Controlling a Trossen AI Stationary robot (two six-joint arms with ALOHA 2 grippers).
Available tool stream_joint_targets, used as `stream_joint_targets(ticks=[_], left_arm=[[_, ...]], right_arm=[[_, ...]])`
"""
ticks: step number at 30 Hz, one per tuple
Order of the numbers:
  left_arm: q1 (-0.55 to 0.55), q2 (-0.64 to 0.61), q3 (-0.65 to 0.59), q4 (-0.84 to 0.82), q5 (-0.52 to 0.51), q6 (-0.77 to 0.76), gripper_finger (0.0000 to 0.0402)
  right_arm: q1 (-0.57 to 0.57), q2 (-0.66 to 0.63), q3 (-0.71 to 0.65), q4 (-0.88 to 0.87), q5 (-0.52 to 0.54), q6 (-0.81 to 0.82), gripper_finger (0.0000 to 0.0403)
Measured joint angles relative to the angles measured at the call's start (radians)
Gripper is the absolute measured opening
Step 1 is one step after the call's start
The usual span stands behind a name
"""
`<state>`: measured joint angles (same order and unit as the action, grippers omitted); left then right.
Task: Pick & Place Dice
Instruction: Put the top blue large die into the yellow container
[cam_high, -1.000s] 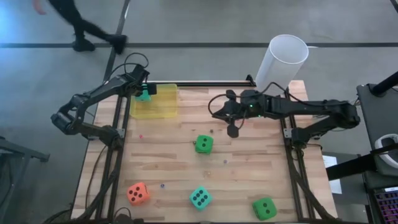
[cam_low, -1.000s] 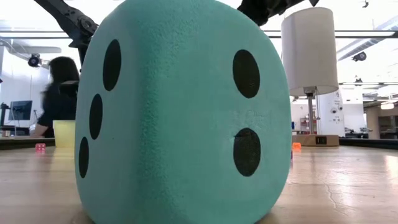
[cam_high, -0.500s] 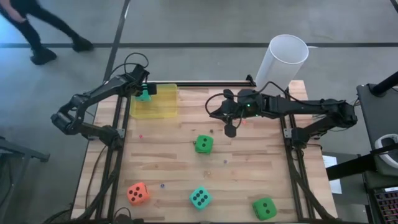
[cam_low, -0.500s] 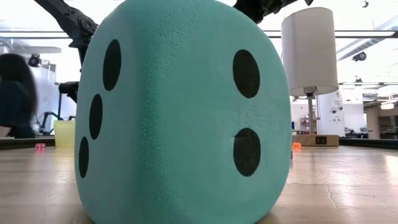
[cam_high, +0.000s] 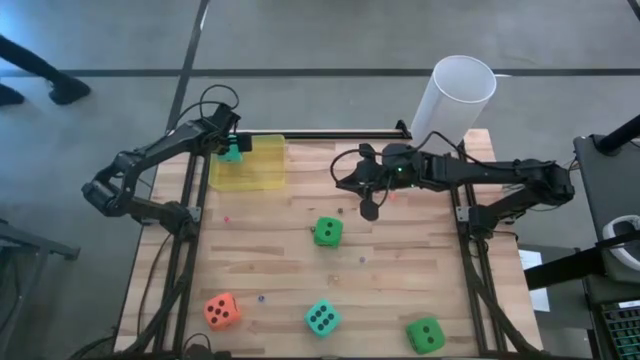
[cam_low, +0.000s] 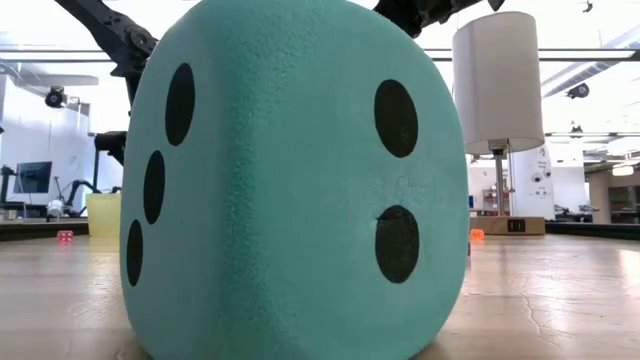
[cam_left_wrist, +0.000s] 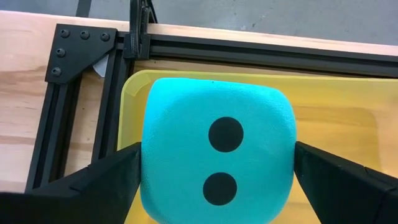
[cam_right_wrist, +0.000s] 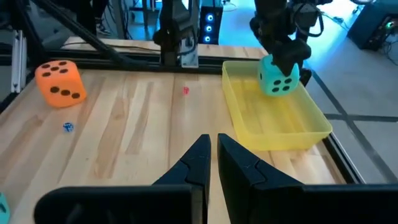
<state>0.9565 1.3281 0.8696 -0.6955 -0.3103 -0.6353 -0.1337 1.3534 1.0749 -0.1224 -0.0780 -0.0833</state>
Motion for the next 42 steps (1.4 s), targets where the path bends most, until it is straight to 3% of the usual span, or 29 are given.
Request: stream_joint_targets(ticks=[19, 42], left_arm=[[0.0, 0.0, 0.0, -0.003, 0.004, 0.01, 0.0395], [0.001, 0.0, 0.0, -0.004, 0.008, 0.009, 0.0397]], right_arm=[[0.0, 0.15, 0.081, 0.025, 0.001, 0.002, 0.0028], [0.0, 0.161, 0.1, 0.027, 0.0, 0.002, 0.0028]])
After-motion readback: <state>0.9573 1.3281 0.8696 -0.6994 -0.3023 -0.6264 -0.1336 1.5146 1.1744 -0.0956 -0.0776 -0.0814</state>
